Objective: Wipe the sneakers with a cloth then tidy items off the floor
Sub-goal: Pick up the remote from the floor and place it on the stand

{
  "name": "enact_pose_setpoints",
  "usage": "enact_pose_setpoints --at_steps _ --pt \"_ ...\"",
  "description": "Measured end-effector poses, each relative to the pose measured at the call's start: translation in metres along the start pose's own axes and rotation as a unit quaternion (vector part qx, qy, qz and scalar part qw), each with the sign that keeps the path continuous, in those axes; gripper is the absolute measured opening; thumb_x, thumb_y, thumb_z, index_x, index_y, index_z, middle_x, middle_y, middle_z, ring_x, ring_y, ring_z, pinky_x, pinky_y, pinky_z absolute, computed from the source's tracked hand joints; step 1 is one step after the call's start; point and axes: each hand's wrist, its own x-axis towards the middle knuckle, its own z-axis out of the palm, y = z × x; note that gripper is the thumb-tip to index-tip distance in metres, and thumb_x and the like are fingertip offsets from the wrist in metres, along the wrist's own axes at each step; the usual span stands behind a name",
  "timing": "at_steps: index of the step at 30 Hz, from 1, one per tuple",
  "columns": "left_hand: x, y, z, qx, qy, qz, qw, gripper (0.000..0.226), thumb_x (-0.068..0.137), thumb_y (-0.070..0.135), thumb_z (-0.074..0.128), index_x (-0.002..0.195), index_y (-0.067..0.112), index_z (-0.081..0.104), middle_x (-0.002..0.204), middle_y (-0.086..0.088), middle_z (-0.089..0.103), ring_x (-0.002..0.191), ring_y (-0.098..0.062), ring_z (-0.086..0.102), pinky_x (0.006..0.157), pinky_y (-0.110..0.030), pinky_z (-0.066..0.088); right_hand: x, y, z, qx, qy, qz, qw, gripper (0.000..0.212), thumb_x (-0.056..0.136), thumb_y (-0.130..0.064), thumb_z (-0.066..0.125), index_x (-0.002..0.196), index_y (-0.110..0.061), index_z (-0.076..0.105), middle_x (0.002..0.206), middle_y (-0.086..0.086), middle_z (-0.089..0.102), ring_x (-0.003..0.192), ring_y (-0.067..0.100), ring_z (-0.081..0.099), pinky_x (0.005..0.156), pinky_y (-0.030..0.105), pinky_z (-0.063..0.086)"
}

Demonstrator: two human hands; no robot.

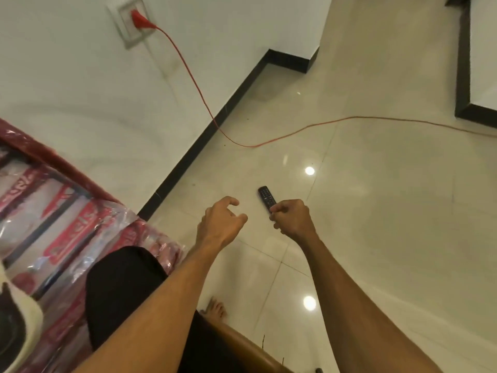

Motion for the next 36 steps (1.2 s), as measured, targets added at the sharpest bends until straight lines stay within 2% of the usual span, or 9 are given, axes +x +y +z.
enact_pose_setpoints --at_steps 3,9,12,15,21,25,27,31,36 --pt "0.011 -0.008 0.021 -0.001 -0.020 -0.013 1.000 0.036 0.080 0.032 0.064 0.115 0.035 0.057 0.084 0.009 0.063 0.083 -0.014 0.062 0.084 -0.039 0.053 0.011 0.021 0.015 -0.001 0.008 0.014 1.000 0.022 0.077 -0.011 0.064 0.072 -0.033 0.065 0.091 0.002 0.072 0.079 0.023 0.070 0.077 0.043 0.059" --pt "0.038 -0.032 0.046 -0.034 -0.053 -0.051 0.997 0.037 0.073 0.038 0.061 0.109 0.038 0.059 0.080 0.010 0.065 0.081 -0.017 0.066 0.083 -0.042 0.054 0.041 0.057 0.044 -0.006 0.005 0.049 0.999 0.017 0.077 -0.018 0.061 0.082 -0.034 0.064 0.097 0.003 0.070 0.084 0.026 0.069 0.082 0.042 0.057" --pt "0.059 -0.050 0.055 -0.048 -0.057 -0.055 0.996 0.042 0.066 0.042 0.058 0.108 0.037 0.059 0.080 0.009 0.066 0.079 -0.019 0.067 0.080 -0.044 0.055 0.066 0.076 0.058 -0.015 0.022 0.080 0.996 0.018 0.079 -0.019 0.064 0.094 -0.028 0.068 0.101 0.001 0.070 0.090 0.023 0.067 0.085 0.037 0.054" --pt "0.083 -0.067 0.060 -0.036 -0.063 -0.053 0.996 0.037 0.075 0.033 0.065 0.111 0.035 0.060 0.082 0.011 0.065 0.083 -0.019 0.065 0.083 -0.045 0.053 0.092 0.092 0.070 -0.038 0.040 0.105 0.993 0.027 0.084 -0.020 0.066 0.111 -0.021 0.068 0.106 0.000 0.069 0.095 0.021 0.063 0.079 0.028 0.044" --pt "0.127 -0.082 0.072 -0.058 -0.091 -0.069 0.992 0.041 0.074 0.033 0.064 0.114 0.040 0.057 0.086 0.015 0.066 0.088 -0.015 0.065 0.086 -0.043 0.052 0.151 0.112 0.096 -0.086 0.065 0.125 0.986 0.036 0.086 -0.020 0.066 0.122 -0.016 0.063 0.114 0.004 0.066 0.104 0.025 0.061 0.086 0.033 0.045" --pt "0.149 -0.087 0.084 -0.096 -0.097 -0.070 0.988 0.046 0.066 0.038 0.060 0.112 0.042 0.057 0.082 0.018 0.066 0.094 -0.019 0.063 0.085 -0.044 0.053 0.188 0.129 0.112 -0.120 0.065 0.126 0.982 0.033 0.089 -0.019 0.065 0.121 -0.011 0.063 0.118 0.007 0.065 0.104 0.028 0.062 0.081 0.031 0.044" --pt "0.158 -0.093 0.090 -0.113 -0.095 -0.071 0.987 0.046 0.066 0.039 0.061 0.111 0.043 0.057 0.082 0.019 0.066 0.093 -0.019 0.063 0.080 -0.040 0.055 0.207 0.138 0.120 -0.143 0.060 0.121 0.980 0.029 0.089 -0.017 0.064 0.116 -0.010 0.063 0.114 0.008 0.066 0.098 0.028 0.063 0.074 0.028 0.041" --pt "0.174 -0.104 0.092 -0.138 -0.078 -0.084 0.984 0.042 0.077 0.025 0.066 0.115 0.041 0.057 0.087 0.016 0.067 0.088 -0.016 0.065 0.056 -0.024 0.050 0.242 0.154 0.123 -0.187 0.060 0.107 0.975 0.027 0.088 -0.011 0.059 0.115 -0.008 0.063 0.109 0.012 0.066 0.089 0.029 0.060 0.067 0.028 0.037" --pt "0.190 -0.118 0.093 -0.157 -0.069 -0.100 0.980 0.043 0.080 0.021 0.066 0.116 0.041 0.056 0.093 0.013 0.067 0.079 -0.012 0.067 0.055 -0.024 0.054 0.277 0.169 0.129 -0.204 0.058 0.094 0.973 0.031 0.093 -0.015 0.060 0.121 -0.003 0.057 0.117 0.015 0.062 0.103 0.031 0.059 0.070 0.030 0.039"
